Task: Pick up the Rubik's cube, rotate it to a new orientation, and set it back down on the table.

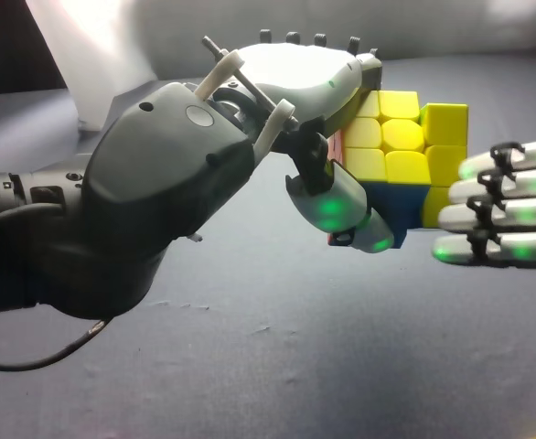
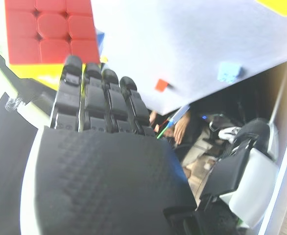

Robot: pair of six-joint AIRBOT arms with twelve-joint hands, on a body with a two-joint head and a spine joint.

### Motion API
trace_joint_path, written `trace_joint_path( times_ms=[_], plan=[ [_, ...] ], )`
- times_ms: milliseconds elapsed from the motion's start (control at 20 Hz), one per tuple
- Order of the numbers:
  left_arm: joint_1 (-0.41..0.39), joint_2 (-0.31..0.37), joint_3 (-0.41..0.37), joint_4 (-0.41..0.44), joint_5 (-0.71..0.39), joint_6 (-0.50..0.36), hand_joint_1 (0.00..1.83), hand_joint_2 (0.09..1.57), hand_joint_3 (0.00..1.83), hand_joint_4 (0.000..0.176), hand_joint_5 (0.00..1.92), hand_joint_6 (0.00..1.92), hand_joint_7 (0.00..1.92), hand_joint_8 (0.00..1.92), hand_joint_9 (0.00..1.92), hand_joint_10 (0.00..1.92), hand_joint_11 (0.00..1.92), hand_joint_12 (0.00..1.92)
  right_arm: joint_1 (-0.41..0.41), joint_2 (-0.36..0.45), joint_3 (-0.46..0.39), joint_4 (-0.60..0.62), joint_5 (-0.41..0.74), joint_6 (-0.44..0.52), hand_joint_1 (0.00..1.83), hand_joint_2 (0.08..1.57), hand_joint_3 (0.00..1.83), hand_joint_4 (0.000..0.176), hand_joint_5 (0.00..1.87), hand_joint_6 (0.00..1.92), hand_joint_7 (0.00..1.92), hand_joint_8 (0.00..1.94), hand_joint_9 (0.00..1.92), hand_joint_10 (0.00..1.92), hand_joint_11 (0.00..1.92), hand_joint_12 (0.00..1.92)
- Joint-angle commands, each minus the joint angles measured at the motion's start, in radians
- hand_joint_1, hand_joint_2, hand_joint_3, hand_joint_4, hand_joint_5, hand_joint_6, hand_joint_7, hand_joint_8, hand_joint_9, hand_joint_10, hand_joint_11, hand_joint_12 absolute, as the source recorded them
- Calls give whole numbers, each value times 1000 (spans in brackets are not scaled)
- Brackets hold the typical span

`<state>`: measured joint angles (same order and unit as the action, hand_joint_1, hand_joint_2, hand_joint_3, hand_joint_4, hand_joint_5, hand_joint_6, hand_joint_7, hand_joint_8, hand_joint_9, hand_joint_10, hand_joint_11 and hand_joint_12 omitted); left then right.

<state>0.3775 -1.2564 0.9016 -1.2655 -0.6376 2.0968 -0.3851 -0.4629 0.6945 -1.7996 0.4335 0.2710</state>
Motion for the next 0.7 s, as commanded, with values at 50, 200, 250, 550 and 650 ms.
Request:
trace_joint_path(
  times_ms=[50, 200, 250, 550, 650],
  plan=[
    [-21, -1, -1, 66, -29, -13, 1123, 1346, 1, 0, 604, 1390, 592, 1820, 501, 1712, 372, 1921, 32, 0, -4, 32, -8, 2, 134, 653, 0, 0, 0, 0, 0, 0, 0, 0, 2, 124],
    [-22, -2, 0, 66, -29, -13, 1136, 1337, 1, 0, 614, 1361, 610, 1806, 505, 1692, 353, 1914, 40, 2, -5, 29, -8, 2, 238, 657, 0, 0, 0, 0, 0, 0, 0, 0, 0, 124],
    [-22, -2, 0, 66, -29, -13, 1130, 1347, 2, 0, 597, 1381, 596, 1830, 501, 1701, 375, 1907, 37, 3, -5, 29, -8, 3, 238, 659, 0, 0, 0, 0, 0, 0, 0, 0, 0, 110],
    [-23, -2, 1, 66, -29, -13, 1129, 1343, 0, 0, 624, 1357, 582, 1833, 473, 1700, 329, 1911, 11, 13, -23, -6, 36, 108, 229, 664, 0, 0, 0, 0, 0, 0, 0, 0, 0, 157],
    [-24, -2, 1, 66, -29, -13, 1130, 1349, 0, 0, 619, 1359, 568, 1855, 455, 1708, 317, 1919, -1, 14, -31, -6, 39, 118, 190, 650, 0, 0, 0, 0, 0, 0, 0, 0, 0, 154]
  ],
)
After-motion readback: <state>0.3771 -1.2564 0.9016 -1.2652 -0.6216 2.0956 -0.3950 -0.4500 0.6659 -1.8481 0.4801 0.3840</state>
